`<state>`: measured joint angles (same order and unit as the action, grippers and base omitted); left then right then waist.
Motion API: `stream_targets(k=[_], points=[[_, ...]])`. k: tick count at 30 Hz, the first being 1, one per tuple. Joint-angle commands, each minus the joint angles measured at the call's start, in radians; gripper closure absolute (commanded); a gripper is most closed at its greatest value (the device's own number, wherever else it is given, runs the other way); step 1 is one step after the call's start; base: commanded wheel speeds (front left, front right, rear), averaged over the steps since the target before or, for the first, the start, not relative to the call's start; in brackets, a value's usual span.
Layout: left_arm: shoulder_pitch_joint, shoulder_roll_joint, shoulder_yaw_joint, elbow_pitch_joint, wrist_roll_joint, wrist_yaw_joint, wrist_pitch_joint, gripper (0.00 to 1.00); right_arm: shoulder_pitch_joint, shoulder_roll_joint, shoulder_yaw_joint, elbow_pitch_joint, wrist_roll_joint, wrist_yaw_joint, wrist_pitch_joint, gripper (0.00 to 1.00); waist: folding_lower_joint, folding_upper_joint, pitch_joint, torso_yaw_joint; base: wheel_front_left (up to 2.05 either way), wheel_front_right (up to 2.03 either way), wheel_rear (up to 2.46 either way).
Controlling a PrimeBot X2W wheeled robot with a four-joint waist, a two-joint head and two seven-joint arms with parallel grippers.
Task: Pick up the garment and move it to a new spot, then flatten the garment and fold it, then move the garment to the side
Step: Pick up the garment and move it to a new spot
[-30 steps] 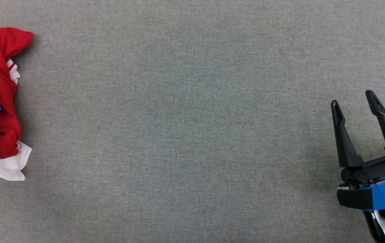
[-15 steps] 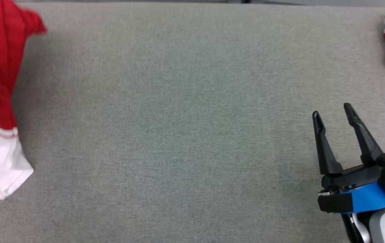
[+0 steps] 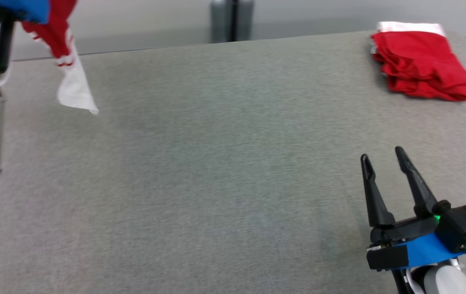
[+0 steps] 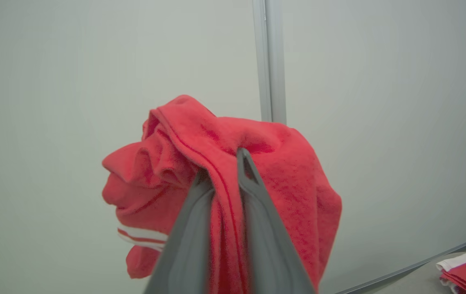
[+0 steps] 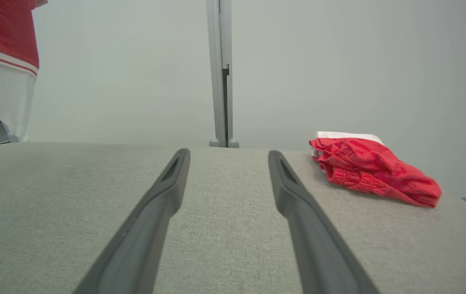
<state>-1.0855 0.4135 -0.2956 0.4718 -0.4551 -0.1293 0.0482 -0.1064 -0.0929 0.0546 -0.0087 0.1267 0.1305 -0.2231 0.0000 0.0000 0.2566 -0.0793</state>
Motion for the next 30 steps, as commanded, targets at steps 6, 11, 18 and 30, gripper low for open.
stream_targets(k=[6, 11, 18, 30], points=[[-0.024, -0.082, -0.089, -0.079, 0.02, -0.001, 0.019, 1.0, 0.007, 0.023, 0.017, 0.04, 0.016, 0.0, -0.027, 0.0, 0.0, 0.0, -0.029, -0.105, 0.0, 0.0, 0.0], [0.064, -0.129, -0.17, -0.069, 0.023, -0.001, 0.017, 1.0, -0.002, 0.034, 0.032, 0.068, 0.025, 0.0, -0.037, 0.0, 0.0, 0.0, -0.025, -0.152, 0.0, 0.0, 0.0], [0.261, -0.161, -0.263, -0.023, 0.016, 0.0, -0.023, 1.0, 0.008, 0.039, 0.025, 0.087, 0.033, 0.0, -0.043, 0.0, 0.0, 0.0, -0.018, -0.165, 0.0, 0.0, 0.0], [0.531, -0.265, -0.378, 0.101, 0.009, 0.017, -0.15, 0.0, 0.017, 0.042, 0.023, 0.109, 0.033, 0.0, -0.043, 0.0, 0.0, 0.0, -0.039, -0.116, 0.0, 0.0, 0.0]])
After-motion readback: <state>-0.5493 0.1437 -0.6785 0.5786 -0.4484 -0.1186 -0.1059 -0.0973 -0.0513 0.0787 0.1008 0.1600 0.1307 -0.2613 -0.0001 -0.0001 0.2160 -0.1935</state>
